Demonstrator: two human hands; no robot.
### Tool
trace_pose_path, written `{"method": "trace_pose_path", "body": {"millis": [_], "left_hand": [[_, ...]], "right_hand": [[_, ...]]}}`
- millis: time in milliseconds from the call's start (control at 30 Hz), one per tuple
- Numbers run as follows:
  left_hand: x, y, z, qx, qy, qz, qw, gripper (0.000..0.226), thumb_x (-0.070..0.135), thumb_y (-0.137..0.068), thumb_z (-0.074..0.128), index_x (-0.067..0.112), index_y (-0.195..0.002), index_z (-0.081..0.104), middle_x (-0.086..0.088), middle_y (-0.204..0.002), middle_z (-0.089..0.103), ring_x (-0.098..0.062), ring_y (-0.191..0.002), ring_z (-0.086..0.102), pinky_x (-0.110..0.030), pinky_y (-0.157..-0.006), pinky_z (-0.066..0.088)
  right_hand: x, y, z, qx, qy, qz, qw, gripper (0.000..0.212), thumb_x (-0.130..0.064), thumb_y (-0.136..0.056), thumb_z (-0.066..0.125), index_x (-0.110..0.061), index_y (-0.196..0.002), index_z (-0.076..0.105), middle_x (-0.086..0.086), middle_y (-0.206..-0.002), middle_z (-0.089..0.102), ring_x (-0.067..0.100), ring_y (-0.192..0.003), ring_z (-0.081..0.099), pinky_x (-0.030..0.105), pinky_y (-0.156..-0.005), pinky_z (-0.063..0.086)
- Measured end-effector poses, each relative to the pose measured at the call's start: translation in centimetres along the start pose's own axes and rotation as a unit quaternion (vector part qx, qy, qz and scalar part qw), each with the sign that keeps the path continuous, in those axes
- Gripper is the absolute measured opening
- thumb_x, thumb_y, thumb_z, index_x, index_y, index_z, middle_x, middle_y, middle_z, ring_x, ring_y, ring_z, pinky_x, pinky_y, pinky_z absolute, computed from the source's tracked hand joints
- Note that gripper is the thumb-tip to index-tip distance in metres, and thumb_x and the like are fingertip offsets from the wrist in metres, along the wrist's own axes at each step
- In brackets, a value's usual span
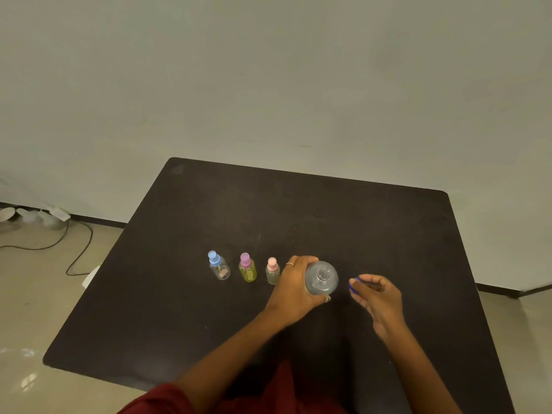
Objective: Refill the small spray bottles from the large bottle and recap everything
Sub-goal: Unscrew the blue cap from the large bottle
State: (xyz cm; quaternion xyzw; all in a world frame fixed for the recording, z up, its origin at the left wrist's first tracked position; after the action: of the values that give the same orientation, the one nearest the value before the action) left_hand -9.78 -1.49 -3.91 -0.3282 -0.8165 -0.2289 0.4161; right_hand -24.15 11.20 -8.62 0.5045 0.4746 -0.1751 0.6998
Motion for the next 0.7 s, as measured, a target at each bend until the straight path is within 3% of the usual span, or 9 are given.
{"method": "trace_pose_path", "body": {"millis": [133,300,467,700], "left_hand": [[-0.7,-0.1,-0.1,0.005,0.016,-0.019,1.0,0.074,0.024,-0.062,0.084,0.02,-0.125,0.046,0.003,-0.12,0.047,-0.007,-0.108,0.048,-0.017,-0.093,0.043],[-0.8,-0.3,-0.3,-0.008,0.011,-0.02,1.0,0.074,0.025,-0.062,0.084,0.021,-0.126,0.046,0.004,-0.122,0.049,-0.008,-0.111,0.049,-0.026,-0.098,0.045],[-0.9,0.0,-0.2,-0.019,-0.003,-0.026,0.999,0.081,0.029,-0.064,0.083,0.023,-0.133,0.04,0.004,-0.13,0.046,-0.009,-0.118,0.047,-0.029,-0.102,0.043],[-2.1,1.1,0.3,-0.056,-0.015,-0.057,0.997,0.1,0.03,-0.07,0.079,0.025,-0.147,0.015,0.007,-0.147,0.033,-0.008,-0.134,0.032,-0.027,-0.105,0.031]], "right_hand": [[1.9,-0.6,0.2,0.001,0.039,0.016,0.999,0.018,0.001,-0.081,0.068,-0.001,-0.098,0.062,0.017,-0.089,0.063,0.025,-0.086,0.063,0.028,-0.071,0.054],[3.0,-1.1,0.7,0.01,0.149,-0.035,0.988,0.011,-0.007,-0.077,0.075,-0.008,-0.08,0.064,0.012,-0.08,0.069,0.026,-0.081,0.067,0.036,-0.074,0.056],[2.6,-1.2,1.3,0.01,0.343,-0.117,0.932,0.013,-0.018,-0.077,0.076,-0.017,-0.074,0.063,-0.002,-0.074,0.066,0.014,-0.075,0.063,0.033,-0.071,0.053],[3.3,-0.6,1.7,0.003,0.451,-0.197,0.87,0.012,-0.019,-0.076,0.076,-0.02,-0.077,0.064,-0.01,-0.089,0.059,0.008,-0.089,0.052,0.022,-0.068,0.038]]}}
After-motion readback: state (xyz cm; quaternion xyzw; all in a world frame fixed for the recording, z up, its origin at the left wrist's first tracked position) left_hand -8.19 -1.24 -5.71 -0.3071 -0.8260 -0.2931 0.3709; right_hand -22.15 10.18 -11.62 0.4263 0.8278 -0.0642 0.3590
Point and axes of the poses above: each hand's wrist, its own y-axis away from the middle knuckle, its own z-axis out of the palm, x = y × z, the point moved 7 cm from there along -y, towards the middle knuckle
